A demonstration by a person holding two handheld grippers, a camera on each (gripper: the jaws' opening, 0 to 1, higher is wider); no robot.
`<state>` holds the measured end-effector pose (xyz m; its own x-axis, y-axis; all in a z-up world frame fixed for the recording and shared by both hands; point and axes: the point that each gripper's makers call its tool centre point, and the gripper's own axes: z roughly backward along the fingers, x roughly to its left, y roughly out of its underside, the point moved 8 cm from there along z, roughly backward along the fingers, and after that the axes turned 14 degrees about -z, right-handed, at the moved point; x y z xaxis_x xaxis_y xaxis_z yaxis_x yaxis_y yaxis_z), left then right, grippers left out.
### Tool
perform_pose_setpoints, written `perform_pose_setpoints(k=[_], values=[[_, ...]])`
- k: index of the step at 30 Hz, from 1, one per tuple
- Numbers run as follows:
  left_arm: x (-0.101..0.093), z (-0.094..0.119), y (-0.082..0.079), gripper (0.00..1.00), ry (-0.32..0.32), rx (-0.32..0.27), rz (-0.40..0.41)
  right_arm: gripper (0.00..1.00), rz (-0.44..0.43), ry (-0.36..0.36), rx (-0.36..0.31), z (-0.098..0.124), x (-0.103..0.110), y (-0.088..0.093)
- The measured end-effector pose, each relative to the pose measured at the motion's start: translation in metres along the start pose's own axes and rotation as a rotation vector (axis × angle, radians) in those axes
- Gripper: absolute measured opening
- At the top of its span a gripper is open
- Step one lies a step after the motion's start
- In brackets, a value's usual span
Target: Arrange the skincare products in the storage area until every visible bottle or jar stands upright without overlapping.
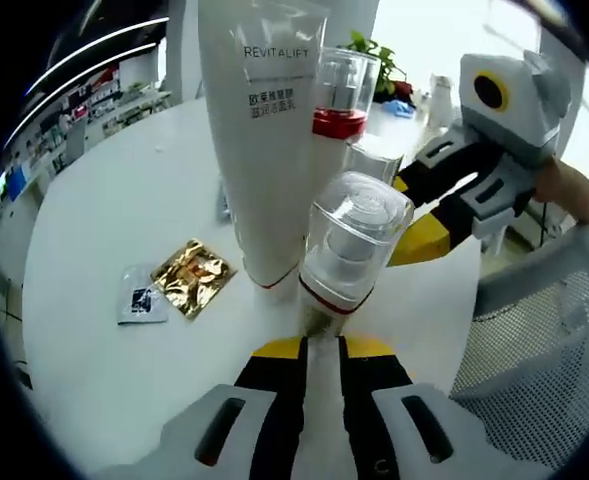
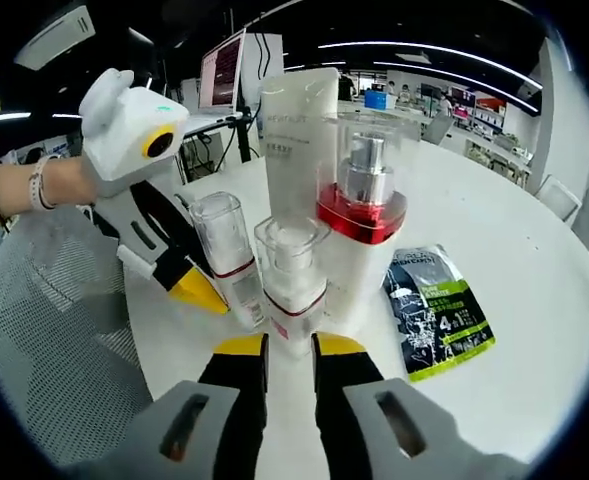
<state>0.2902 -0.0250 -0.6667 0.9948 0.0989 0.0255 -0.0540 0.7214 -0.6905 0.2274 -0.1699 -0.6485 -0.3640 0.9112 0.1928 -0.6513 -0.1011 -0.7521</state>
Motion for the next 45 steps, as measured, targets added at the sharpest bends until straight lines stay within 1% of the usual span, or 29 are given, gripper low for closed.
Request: perform_pose_setpoints(k=[3, 9, 20, 36, 45], values=[[0.001, -0.002, -0.003, 0.1, -0.008, -0.025, 0.008, 0.17, 0.002, 0.003, 0.002, -0.001, -0.001, 0.0], [0.002, -0.006, -0.009, 0.09, -0.012, -0.039, 0.012, 0.15, -0.004, 0.005, -0.001, -0.001, -0.002, -0.003], [0.002, -0.009, -0.012, 0.09, -0.015, -0.052, 0.015, 0.15, -0.022, 0.003, -0.005, -0.004, -0.002, -0.002], [0.002, -0.012, -0.013, 0.1, -0.022, -0.05, 0.021, 0.14, -0.03, 0.009, -0.003, -0.004, -0.004, -0.002], [0.002, -0.008, -0.014, 0.11, -0.025, -0.057, 0.018, 0.16, -0.03, 0.016, -0.005, 0.0, -0.004, -0.002]])
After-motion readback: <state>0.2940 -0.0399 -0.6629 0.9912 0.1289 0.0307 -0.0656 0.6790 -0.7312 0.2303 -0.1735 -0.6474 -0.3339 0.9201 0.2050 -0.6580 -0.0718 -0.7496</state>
